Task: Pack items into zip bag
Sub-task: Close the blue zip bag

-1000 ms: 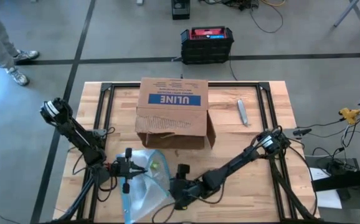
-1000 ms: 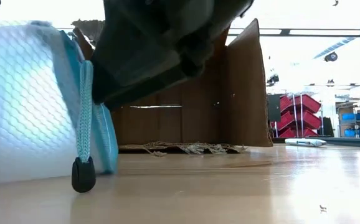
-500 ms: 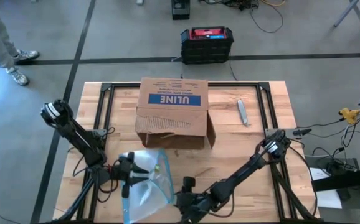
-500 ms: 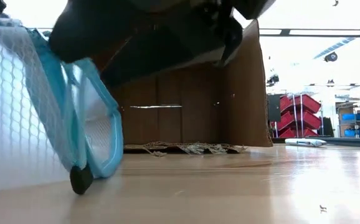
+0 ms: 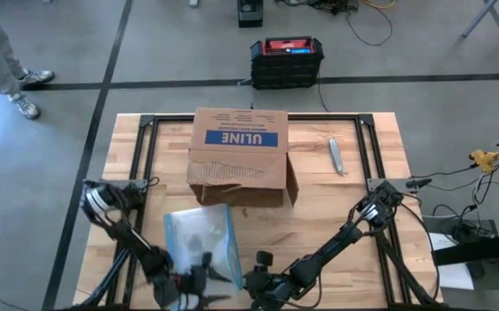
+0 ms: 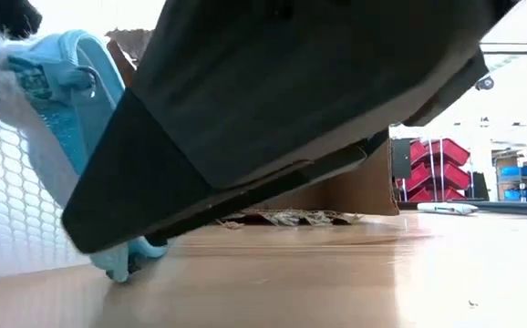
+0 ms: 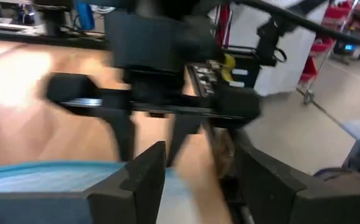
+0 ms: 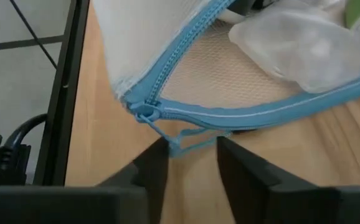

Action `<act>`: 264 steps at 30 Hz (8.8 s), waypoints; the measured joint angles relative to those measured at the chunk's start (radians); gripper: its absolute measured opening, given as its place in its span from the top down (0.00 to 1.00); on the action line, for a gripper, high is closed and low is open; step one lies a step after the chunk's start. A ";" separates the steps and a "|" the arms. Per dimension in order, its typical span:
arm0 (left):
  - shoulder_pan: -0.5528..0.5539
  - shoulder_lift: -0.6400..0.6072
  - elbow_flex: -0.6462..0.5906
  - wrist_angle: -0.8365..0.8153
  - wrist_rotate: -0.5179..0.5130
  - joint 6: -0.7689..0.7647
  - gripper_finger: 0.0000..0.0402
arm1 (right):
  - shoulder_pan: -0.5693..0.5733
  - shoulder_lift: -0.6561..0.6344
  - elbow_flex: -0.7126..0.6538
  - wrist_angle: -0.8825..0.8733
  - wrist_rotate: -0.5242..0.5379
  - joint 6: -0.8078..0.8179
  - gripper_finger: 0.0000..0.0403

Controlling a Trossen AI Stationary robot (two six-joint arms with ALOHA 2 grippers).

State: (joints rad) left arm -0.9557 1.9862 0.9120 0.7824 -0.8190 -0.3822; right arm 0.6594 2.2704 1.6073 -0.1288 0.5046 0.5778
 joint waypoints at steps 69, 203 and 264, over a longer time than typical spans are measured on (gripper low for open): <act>0.028 0.252 0.611 -1.179 -0.033 -0.544 1.00 | -0.095 -0.011 0.003 -0.153 -0.143 -0.240 1.00; -0.157 0.025 0.617 -1.561 -0.423 -0.688 1.00 | -0.082 -0.052 -0.004 -0.224 -0.137 -0.225 1.00; -0.295 -0.070 0.309 -1.549 -0.590 -1.127 1.00 | 0.030 -0.804 -0.401 -0.946 0.256 0.285 1.00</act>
State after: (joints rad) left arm -1.2509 1.9161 1.2205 -0.7670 -1.4094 -1.5091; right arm 0.6891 1.4667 1.2068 -1.0744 0.7605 0.8628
